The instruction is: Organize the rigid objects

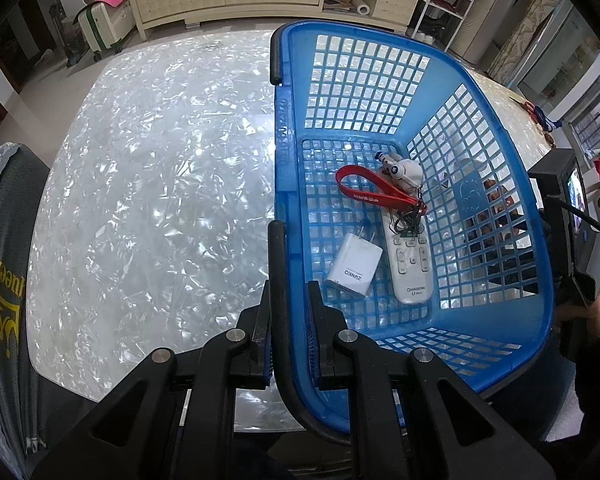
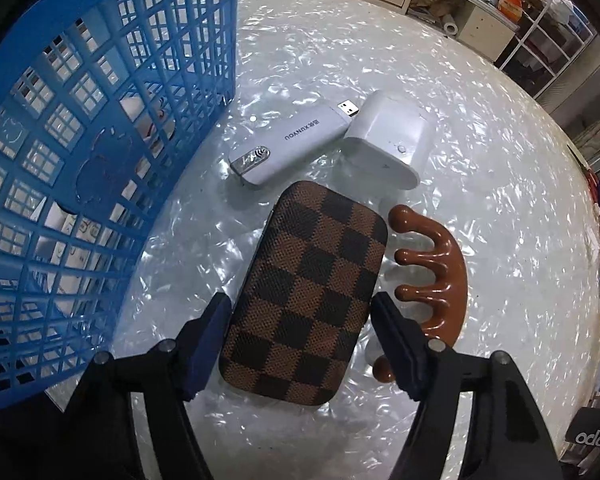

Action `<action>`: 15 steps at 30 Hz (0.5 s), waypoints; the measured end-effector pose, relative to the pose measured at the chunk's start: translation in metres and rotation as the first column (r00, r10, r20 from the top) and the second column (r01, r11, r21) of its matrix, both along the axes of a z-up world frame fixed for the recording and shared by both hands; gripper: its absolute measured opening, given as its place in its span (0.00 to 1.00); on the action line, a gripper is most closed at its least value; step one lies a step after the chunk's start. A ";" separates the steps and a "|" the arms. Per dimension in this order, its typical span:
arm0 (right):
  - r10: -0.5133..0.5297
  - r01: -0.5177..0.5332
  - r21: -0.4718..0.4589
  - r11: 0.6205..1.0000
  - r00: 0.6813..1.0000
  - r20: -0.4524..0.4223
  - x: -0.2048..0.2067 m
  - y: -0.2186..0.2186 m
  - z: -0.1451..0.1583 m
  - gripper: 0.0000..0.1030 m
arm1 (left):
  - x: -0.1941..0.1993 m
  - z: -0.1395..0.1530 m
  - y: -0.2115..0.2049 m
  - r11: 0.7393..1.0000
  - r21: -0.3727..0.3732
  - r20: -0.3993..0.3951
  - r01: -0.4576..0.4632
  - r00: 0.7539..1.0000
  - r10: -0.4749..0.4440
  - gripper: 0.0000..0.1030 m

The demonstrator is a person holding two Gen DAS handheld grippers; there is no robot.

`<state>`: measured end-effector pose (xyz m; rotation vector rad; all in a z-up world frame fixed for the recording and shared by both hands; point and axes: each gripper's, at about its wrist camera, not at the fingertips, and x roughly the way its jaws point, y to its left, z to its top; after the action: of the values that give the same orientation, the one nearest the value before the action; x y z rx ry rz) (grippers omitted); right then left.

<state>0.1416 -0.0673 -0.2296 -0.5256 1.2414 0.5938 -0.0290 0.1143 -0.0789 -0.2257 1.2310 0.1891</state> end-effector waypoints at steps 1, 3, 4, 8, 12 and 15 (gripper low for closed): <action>-0.005 0.004 0.003 1.000 1.000 0.004 0.000 0.000 0.000 0.67 | 0.000 0.000 0.000 1.000 -0.001 0.000 0.000 1.000 0.000 0.14; -0.003 0.003 -0.004 1.000 1.000 0.018 -0.003 0.002 0.001 0.63 | 0.000 0.000 -0.001 1.000 -0.003 -0.001 0.002 1.000 -0.002 0.14; 0.002 -0.002 -0.009 1.000 1.000 0.028 -0.004 -0.003 0.005 0.63 | 0.000 0.000 0.000 1.000 -0.003 -0.001 0.002 1.000 -0.002 0.14; -0.011 0.010 0.011 1.000 1.000 0.018 -0.006 -0.010 0.009 0.61 | 0.000 0.000 0.000 1.000 -0.004 0.000 0.002 1.000 -0.002 0.14; -0.011 0.010 0.036 0.999 0.999 0.031 -0.009 -0.019 0.021 0.39 | 0.000 0.000 0.001 1.000 -0.005 0.000 0.002 1.000 -0.002 0.14; -0.002 0.000 0.027 1.000 0.998 0.063 -0.010 -0.021 0.033 0.31 | 0.001 -0.001 0.001 1.000 -0.003 0.000 0.001 1.000 -0.001 0.14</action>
<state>0.1315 -0.0885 -0.1961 -0.5169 1.1723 0.5882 -0.0283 0.1149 -0.0796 -0.2277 1.2315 0.1867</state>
